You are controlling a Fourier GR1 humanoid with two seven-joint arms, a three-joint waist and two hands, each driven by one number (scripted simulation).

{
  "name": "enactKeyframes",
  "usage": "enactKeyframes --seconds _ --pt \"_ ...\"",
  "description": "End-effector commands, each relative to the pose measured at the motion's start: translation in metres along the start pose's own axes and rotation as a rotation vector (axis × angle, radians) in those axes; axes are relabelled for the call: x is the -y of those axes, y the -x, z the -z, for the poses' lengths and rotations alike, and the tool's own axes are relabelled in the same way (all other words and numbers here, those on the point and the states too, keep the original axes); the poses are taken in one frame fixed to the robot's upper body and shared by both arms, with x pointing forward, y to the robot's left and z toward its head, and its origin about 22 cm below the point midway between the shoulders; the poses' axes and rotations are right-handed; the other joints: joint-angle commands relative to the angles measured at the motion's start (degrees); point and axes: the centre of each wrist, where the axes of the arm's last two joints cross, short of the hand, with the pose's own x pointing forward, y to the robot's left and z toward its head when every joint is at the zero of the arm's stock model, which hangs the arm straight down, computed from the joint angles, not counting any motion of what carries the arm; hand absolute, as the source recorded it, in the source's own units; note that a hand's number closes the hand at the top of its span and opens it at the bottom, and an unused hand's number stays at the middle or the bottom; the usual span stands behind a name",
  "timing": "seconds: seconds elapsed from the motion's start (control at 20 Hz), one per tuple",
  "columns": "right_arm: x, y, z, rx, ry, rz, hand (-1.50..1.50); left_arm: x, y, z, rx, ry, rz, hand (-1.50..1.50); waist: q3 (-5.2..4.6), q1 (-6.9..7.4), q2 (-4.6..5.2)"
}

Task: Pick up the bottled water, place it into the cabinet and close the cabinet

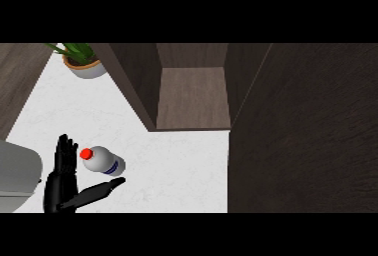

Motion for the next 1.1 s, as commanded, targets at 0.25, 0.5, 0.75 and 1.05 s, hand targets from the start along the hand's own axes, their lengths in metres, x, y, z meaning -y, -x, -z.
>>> enactKeyframes --seconds 0.25,0.5,0.75,1.05 --pt "-0.010 -0.031 -0.007 0.041 -0.027 -0.001 -1.50 0.005 0.049 -0.004 -0.047 0.098 -0.099 -1.50 0.00 0.23 0.05" --pt "-0.013 -0.050 -0.012 0.041 -0.020 -0.010 -1.50 -0.007 0.071 0.005 -0.051 0.111 -0.184 -1.50 -0.08 -0.31 0.10" --pt "-0.012 -0.035 -0.008 0.039 0.006 -0.008 -1.50 0.018 0.083 0.006 -0.033 0.121 -0.227 -1.50 -0.01 0.09 0.08" --pt "0.002 -0.041 -0.009 0.032 -0.022 -0.003 -1.50 0.024 0.095 0.009 -0.041 0.054 -0.316 1.50 -0.02 0.09 0.23"
